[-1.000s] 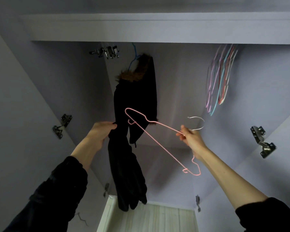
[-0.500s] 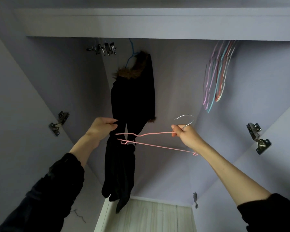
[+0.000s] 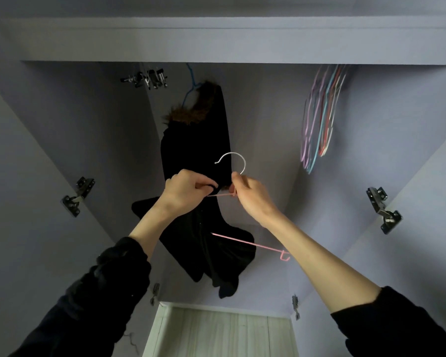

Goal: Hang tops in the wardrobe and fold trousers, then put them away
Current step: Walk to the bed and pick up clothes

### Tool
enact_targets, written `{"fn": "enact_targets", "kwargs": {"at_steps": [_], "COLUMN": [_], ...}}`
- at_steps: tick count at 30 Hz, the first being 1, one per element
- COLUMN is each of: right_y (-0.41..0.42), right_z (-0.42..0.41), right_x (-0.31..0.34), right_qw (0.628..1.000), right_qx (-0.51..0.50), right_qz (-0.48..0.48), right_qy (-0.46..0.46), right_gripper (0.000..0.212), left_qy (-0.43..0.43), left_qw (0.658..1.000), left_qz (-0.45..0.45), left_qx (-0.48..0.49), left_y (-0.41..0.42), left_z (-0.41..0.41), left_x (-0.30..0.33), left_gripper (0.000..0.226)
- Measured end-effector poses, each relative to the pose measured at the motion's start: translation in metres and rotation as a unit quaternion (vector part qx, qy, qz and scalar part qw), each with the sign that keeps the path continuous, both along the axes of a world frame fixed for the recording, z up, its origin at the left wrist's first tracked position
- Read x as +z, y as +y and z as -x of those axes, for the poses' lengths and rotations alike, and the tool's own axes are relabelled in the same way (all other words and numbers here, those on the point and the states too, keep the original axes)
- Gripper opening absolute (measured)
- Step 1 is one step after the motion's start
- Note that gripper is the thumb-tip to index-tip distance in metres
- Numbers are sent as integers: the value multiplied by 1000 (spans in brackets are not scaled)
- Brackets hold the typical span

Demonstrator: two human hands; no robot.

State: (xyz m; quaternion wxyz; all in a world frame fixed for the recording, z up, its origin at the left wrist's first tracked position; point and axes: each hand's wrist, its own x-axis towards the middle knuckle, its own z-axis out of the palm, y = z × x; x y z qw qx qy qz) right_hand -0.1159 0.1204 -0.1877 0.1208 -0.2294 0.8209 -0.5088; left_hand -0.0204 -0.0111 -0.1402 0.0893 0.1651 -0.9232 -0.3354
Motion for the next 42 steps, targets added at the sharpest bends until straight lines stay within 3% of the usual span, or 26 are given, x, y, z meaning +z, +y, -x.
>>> {"fn": "enact_targets", "kwargs": {"at_steps": [6, 13, 20, 22, 24, 27, 29, 32, 34, 37, 42], "right_y": [12, 22, 20, 16, 17, 27, 33, 35, 31, 25, 4], "right_z": [4, 11, 9, 8, 2, -10, -19, -33, -31, -13, 11], "right_x": [-4, 5, 17, 15, 8, -2, -19, -53, -72, -86, -84], "right_qw": [994, 987, 991, 992, 956, 884, 876, 906, 933, 915, 890], "right_qx": [-48, -61, -46, -54, -113, -139, -61, 21, 61, 114, 147], "right_qz": [93, 148, 124, 28, -61, -26, 5, -32, -146, -297, -368], "right_qy": [-13, -5, 8, 106, 265, 446, 478, 421, 322, 248, 225], "right_gripper": [40, 39, 31, 18, 16, 9, 11, 5, 23, 48, 57], "left_qy": [12, -10, 46, 58, 72, 96, 116, 149, 173, 198, 237], "left_qw": [992, 963, 956, 957, 958, 955, 952, 946, 940, 934, 924], "left_qz": [127, 252, 280, 278, 275, 280, 282, 286, 291, 293, 291], "left_qx": [12, -99, -71, -48, -26, 12, 27, 38, 43, 50, 70], "left_y": [10, 6, 3, 0, -5, -15, -21, -27, -29, -30, -37], "left_z": [15, 21, 26, 23, 18, 10, 6, 0, -5, -12, -22], "left_x": [0, 2, 2, -2, -6, -4, 1, 11, 17, 26, 39], "left_gripper": [20, 29, 23, 21, 20, 19, 18, 16, 15, 14, 13]}}
